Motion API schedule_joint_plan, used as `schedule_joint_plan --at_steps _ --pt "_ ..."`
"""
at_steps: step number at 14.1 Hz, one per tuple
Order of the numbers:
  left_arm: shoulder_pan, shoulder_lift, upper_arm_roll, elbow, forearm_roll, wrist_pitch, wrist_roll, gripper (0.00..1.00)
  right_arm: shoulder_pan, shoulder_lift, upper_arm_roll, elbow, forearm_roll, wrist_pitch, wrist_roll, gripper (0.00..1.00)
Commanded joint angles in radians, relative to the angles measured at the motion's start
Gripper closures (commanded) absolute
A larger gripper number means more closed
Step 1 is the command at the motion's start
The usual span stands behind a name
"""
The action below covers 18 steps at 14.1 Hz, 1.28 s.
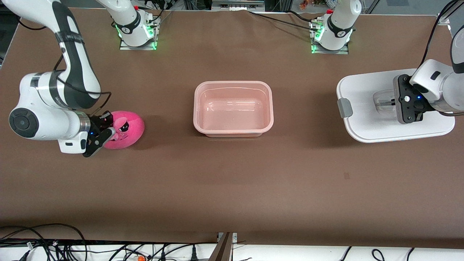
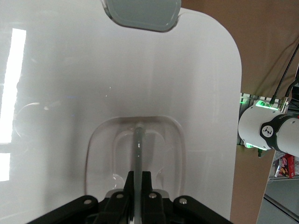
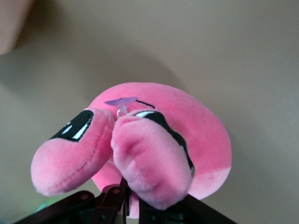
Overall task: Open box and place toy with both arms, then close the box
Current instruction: 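Lift the pink toy with the right gripper over the tub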
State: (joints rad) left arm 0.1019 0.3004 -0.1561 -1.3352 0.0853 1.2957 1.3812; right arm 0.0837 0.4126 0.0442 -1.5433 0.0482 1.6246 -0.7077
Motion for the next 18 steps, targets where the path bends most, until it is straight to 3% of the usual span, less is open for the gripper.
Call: schedule_joint_plan --at_steps 1,4,6,8,14,18 --pt "0.009 0.003 -0.002 0.021 -0.006 -0.018 0.025 1.00 -0.002 -0.012 0.115 0.113 0.013 -0.141 0.016 1.00" --pt "0.013 0.003 -0.003 0.021 -0.007 -0.019 0.027 1.00 0.002 -0.034 0.245 0.140 -0.004 -0.175 0.096 1.00" --pt "0.016 0.003 -0.003 0.019 -0.007 -0.019 0.027 1.00 0.031 -0.034 0.293 0.141 -0.011 -0.180 0.112 1.00" --pt "0.019 0.003 -0.005 0.019 -0.007 -0.021 0.030 1.00 0.109 -0.028 0.292 0.173 -0.034 -0.170 0.141 1.00" --pt "0.024 0.003 -0.005 0.016 -0.012 -0.023 0.032 1.00 0.313 0.017 0.292 0.195 -0.235 -0.135 0.152 1.00" --pt "0.027 0.003 -0.003 0.014 -0.012 -0.024 0.033 1.00 0.349 0.052 0.292 0.195 -0.280 -0.106 0.159 1.00"
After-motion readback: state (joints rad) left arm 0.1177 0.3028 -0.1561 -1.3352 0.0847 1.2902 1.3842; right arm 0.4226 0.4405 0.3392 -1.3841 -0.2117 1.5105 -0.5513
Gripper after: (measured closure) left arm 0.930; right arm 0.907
